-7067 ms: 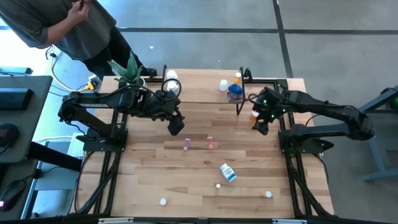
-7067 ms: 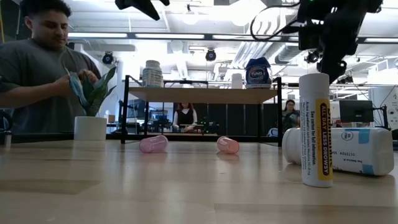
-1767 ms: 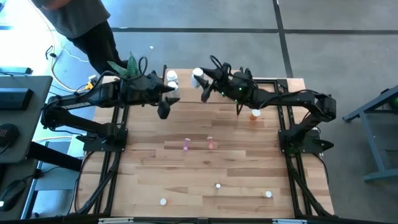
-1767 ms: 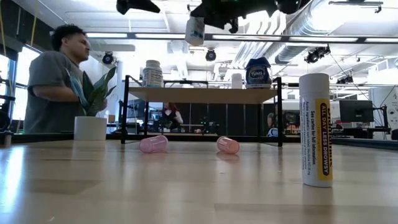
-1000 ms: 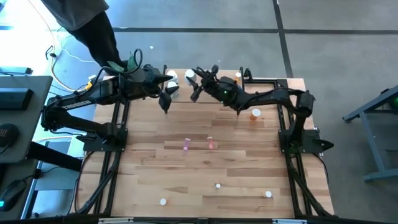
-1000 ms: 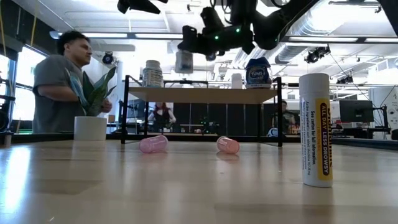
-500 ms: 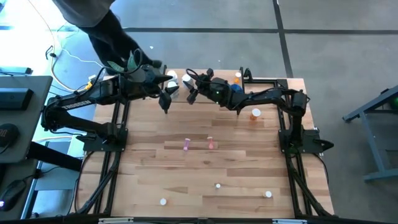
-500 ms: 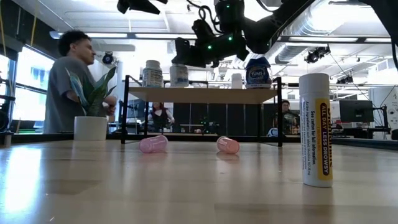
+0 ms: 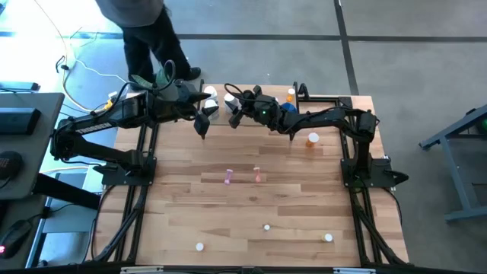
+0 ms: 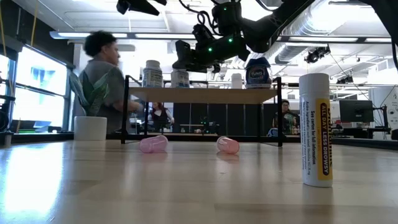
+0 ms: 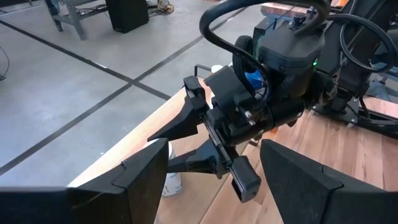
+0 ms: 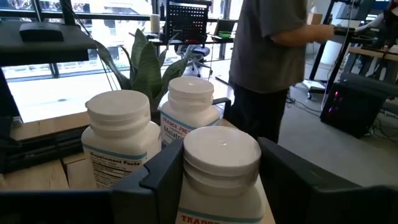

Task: Pick and place medicine bottles onto shelf by color
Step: Put the white pill bottle on the shelf, then put the bottom orange pill bottle on the shelf

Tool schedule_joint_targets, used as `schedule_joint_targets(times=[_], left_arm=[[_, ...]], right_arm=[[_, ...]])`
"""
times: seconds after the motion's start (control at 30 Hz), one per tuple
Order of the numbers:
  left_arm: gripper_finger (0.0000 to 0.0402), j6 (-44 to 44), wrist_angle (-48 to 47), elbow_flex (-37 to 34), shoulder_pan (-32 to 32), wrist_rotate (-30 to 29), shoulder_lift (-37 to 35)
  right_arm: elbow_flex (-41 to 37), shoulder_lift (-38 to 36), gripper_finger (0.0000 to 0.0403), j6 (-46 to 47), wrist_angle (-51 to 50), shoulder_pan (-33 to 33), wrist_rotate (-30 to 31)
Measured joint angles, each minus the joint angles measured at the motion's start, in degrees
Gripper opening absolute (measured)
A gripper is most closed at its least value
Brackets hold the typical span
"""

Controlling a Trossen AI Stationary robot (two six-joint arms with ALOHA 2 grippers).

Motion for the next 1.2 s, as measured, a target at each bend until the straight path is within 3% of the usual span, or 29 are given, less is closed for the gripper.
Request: schedule_joint_targets(times=[0.43,0.73,1.2], left_arm=[[0.0243,0.0,-5.1,0.0,0.0,0.0,0.0],[0.0243,-0.2,-8.1,0.0,-1.7,0.1,0.0],[0.0243,-9.8,-20.1,0.0,-14.7,2.0,0.0]], right_arm=[[-0.1,-1.8,0.0233,3.8,-4.4,0.0,0.0],[-0.2,-5.2,0.0238,3.8,-8.4,0.0,0.0],[-0.2,-11.9,0.0239,3.6,-12.7,3.3,0.0]])
